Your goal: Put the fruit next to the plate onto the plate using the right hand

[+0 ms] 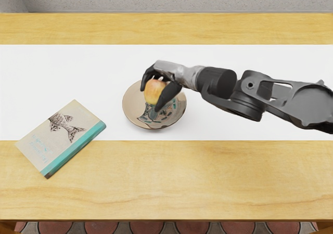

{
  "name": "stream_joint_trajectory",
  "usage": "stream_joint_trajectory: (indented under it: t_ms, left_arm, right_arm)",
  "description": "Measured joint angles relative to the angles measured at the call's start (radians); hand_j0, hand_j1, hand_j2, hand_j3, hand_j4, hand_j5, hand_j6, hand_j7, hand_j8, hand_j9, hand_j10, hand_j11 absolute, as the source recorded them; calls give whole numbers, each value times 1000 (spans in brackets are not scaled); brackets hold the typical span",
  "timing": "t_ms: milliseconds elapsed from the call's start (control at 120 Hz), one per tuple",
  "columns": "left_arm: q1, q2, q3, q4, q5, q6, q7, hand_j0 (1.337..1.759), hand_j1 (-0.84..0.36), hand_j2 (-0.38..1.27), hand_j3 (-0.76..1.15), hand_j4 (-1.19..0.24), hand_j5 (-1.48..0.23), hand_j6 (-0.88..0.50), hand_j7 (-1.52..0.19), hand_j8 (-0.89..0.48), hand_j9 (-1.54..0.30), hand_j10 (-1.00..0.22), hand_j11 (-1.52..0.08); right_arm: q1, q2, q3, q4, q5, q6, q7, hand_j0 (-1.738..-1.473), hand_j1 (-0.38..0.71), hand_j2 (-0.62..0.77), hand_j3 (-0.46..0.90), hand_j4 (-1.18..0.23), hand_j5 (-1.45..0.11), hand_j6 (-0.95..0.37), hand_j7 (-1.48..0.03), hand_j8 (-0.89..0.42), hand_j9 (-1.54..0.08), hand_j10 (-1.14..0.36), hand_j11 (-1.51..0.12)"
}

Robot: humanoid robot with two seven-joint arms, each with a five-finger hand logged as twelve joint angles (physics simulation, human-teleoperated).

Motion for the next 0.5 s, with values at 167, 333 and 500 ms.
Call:
stream_joint_trajectory:
  t_ms: [167, 333, 500]
  left_arm:
    - [0, 0, 0, 0, 0, 0, 0, 1658, 55, 49, 0, -245, -318, -245, -318, -245, -318, -245, -318]
    - [0, 0, 0, 0, 0, 0, 0, 1658, 55, 49, 0, -245, -318, -245, -318, -245, -318, -245, -318]
    - [0, 0, 0, 0, 0, 0, 0, 1658, 55, 49, 0, -245, -318, -245, -318, -245, -318, -245, -318]
  right_arm:
    - [3, 63, -31, -49, -54, -4, 0, -1648, 215, 241, -1, -745, -949, -417, -954, -311, -965, -493, -956]
    - [5, 88, -45, -75, -69, -3, 0, -1648, 196, 213, -1, -762, -906, -436, -923, -333, -929, -510, -923]
    - [4, 89, -41, -85, -60, -3, 0, -1653, 154, 81, 0, -582, -702, -421, -711, -360, -712, -466, -709]
